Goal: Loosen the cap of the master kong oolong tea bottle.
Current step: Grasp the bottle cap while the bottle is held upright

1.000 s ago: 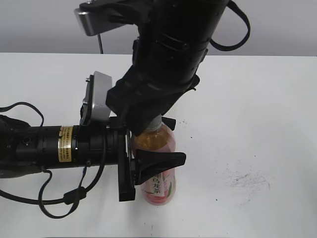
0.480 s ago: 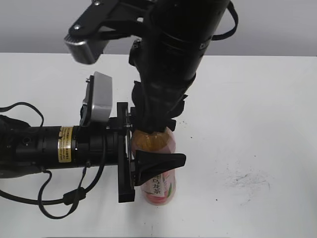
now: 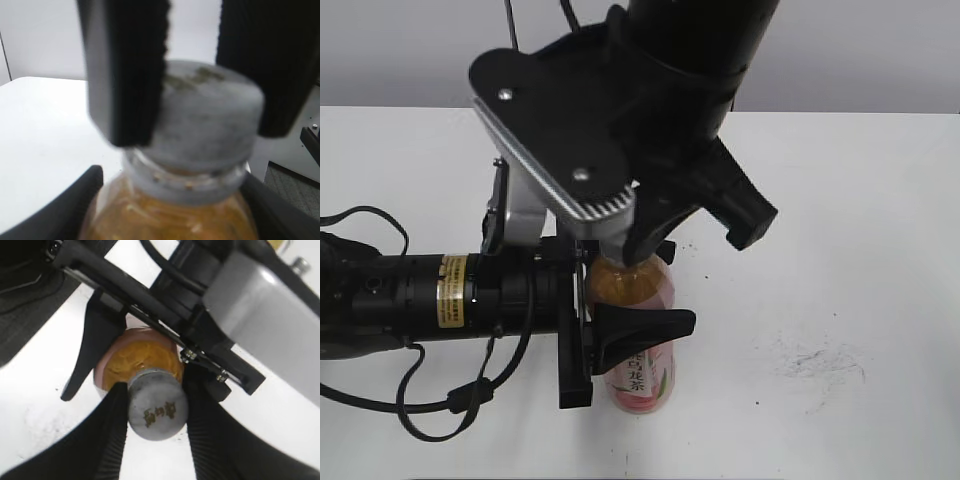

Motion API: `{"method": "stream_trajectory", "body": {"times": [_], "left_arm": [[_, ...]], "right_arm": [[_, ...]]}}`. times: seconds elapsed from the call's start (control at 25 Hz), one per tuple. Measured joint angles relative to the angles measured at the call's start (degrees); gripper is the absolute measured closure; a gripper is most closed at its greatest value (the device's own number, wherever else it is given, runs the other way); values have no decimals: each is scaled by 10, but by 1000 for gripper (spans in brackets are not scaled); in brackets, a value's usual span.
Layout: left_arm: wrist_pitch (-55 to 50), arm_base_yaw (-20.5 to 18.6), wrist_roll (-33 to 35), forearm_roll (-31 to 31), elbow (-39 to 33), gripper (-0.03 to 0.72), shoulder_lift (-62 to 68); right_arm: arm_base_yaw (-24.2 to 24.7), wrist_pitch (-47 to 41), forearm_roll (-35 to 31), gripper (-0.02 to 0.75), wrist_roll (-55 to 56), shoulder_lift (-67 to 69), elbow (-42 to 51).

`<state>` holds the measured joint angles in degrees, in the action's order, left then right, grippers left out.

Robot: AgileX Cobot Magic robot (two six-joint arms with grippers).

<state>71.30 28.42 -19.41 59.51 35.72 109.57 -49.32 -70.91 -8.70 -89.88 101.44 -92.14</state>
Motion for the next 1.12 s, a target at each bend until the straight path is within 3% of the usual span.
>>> {"method": "stream_trajectory", "body": {"times": [0.28,0.68,1.12], "left_arm": [[0,0,0,-1,0,242,0],[-2,0,-2,-4,0,242,0],[-2,0,-3,-5,0,242,0]], "right_arm": [[0,0,0,463,-241,0,-1],[0,3,12,463,-477,-1,-2],[0,6,17,466,-545,-8,-2]]}}
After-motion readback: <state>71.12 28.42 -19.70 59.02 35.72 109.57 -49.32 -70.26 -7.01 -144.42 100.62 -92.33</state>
